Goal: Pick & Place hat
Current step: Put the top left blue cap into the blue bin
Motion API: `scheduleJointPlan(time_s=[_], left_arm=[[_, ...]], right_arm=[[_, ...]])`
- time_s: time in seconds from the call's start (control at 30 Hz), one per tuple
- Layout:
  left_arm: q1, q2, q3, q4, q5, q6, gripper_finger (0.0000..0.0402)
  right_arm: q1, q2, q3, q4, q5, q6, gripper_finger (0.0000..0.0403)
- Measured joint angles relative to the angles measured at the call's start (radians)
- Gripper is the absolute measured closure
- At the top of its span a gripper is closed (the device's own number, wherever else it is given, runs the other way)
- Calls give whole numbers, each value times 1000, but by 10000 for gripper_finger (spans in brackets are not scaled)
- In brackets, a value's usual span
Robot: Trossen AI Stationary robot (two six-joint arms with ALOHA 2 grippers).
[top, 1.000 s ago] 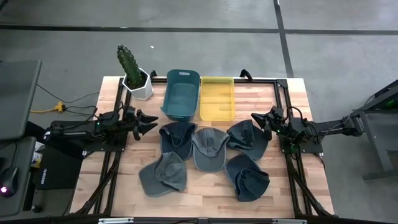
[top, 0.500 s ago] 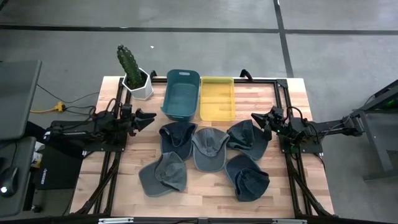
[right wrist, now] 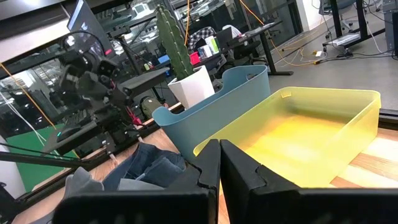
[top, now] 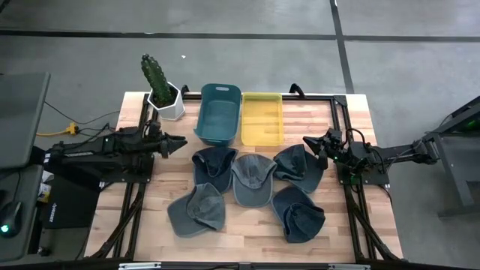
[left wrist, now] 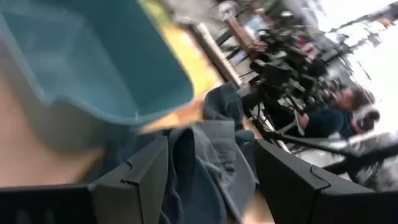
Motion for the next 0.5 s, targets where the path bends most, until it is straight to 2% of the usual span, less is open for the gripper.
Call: scheduleJointPlan(time_s=[0.13, 0.23, 0.37, 0.5], left_arm=[[0, 154, 102, -146, 2, -296, 189], [0, 272, 151, -194, 52, -455, 189], [0, 404, 168, -180, 92, -561, 189], [0, 548, 176, -108, 130, -572, 187]], right_arm=[[0, 0, 0, 0, 0, 0, 398], [0, 0, 0, 0, 0, 0, 398], [0, 0, 0, 0, 0, 0, 398], [0, 0, 0, 0, 0, 0, 398]])
